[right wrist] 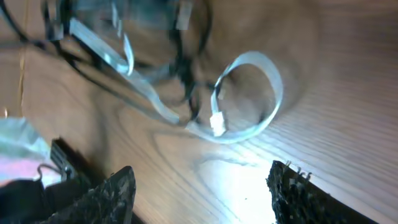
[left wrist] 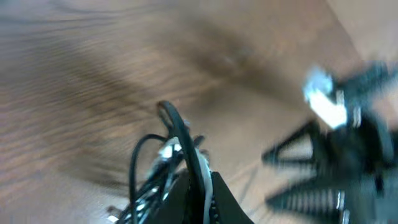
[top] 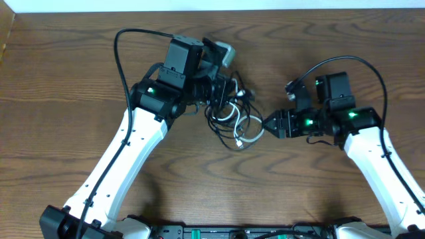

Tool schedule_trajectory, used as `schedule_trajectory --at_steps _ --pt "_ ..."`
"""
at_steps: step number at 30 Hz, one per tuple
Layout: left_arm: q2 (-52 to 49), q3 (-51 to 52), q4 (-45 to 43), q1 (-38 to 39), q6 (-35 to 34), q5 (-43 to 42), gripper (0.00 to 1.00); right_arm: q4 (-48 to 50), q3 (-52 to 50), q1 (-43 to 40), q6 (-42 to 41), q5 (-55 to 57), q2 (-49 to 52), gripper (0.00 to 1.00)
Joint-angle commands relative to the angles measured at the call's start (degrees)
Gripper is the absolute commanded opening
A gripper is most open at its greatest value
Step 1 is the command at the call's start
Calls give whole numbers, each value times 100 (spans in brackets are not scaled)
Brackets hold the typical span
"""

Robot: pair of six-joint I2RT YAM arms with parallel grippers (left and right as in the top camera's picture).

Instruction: Untangle cables

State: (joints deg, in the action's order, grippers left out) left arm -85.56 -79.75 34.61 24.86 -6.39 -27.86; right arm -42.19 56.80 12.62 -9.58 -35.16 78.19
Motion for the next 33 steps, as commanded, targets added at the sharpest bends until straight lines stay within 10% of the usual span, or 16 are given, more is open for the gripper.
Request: schedule_trajectory --at_steps 1,15,30,33 --pt "59 -46 -271 -4 -2243 503 7 330 -260 280 107 -168 33 65" --pt "59 -46 -387 -4 -7593 1228 8 3436 -1115 1191 -369 63 35 65" --pt "59 -46 -411 -4 -8887 579 8 3971 -1117 2323 -389 2601 146 67" --pt "59 -46 -411 -2 -8887 577 8 4013 -1117 2347 -389 2597 157 46"
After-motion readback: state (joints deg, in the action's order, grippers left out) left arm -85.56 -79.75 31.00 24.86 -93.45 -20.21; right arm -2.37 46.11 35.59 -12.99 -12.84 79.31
